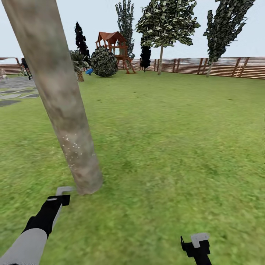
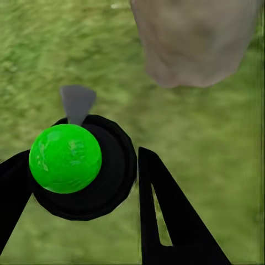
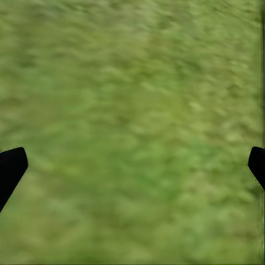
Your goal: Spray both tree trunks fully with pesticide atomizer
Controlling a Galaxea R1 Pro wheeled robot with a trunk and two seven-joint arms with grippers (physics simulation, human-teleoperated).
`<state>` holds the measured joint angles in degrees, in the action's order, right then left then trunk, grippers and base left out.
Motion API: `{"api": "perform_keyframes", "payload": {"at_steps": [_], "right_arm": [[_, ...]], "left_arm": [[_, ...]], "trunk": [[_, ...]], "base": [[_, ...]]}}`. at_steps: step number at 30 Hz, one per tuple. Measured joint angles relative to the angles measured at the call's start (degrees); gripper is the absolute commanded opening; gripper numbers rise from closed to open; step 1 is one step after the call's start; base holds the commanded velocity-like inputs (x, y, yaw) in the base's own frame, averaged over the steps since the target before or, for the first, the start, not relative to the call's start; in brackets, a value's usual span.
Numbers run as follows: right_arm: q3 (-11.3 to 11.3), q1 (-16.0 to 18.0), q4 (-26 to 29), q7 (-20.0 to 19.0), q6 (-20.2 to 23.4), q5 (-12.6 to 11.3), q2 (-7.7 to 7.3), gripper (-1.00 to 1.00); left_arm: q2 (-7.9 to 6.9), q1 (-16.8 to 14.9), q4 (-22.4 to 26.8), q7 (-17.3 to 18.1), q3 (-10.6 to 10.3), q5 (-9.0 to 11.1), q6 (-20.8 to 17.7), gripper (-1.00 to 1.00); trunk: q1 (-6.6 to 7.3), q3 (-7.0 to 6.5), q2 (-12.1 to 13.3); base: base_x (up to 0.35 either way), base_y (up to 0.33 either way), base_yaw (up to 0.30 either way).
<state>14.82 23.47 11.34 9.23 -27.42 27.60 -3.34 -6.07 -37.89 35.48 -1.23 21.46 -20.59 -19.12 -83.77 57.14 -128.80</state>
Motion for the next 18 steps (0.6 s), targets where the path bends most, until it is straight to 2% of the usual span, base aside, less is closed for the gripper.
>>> {"api": "perform_keyframes", "payload": {"at_steps": [4, 5, 13, 16, 18], "right_arm": [[-0.03, 0.03, 0.00, -0.04, 0.00, 0.00, 0.00, 1.00], [-0.05, 0.01, 0.00, -0.07, 0.00, 0.00, 0.00, 1.00], [-0.06, 0.01, 0.00, -0.04, 0.00, 0.00, 0.04, 1.00], [-0.06, 0.00, 0.00, -0.04, 0.00, 0.00, 0.02, 1.00], [-0.06, 0.00, 0.00, -0.02, 0.00, 0.00, 0.04, 1.00]], "left_arm": [[-0.51, 0.03, -0.27, 0.00, 0.22, 0.01, 0.09, -1.00], [-0.71, 0.19, -1.71, -0.03, 0.52, 0.07, 0.12, -1.00], [-0.54, 0.97, -3.32, -0.07, 0.44, -0.04, 0.13, -1.00], [-1.39, 1.10, -3.39, -0.09, 0.74, 0.05, 0.31, -1.00], [-1.54, 1.13, -3.42, -0.10, 0.76, 0.14, 1.95, -1.00]], "trunk": [[0.00, 0.00, 0.00], [0.00, 0.01, 0.00], [0.00, 0.00, 0.00], [0.00, 0.00, 0.00], [0.00, 0.00, 0.00]], "base": [[0.000, -0.273, 0.000], [0.000, -0.273, 0.000], [0.000, -0.273, 0.001], [0.052, -0.273, 0.122], [0.149, -0.235, 0.243]]}}
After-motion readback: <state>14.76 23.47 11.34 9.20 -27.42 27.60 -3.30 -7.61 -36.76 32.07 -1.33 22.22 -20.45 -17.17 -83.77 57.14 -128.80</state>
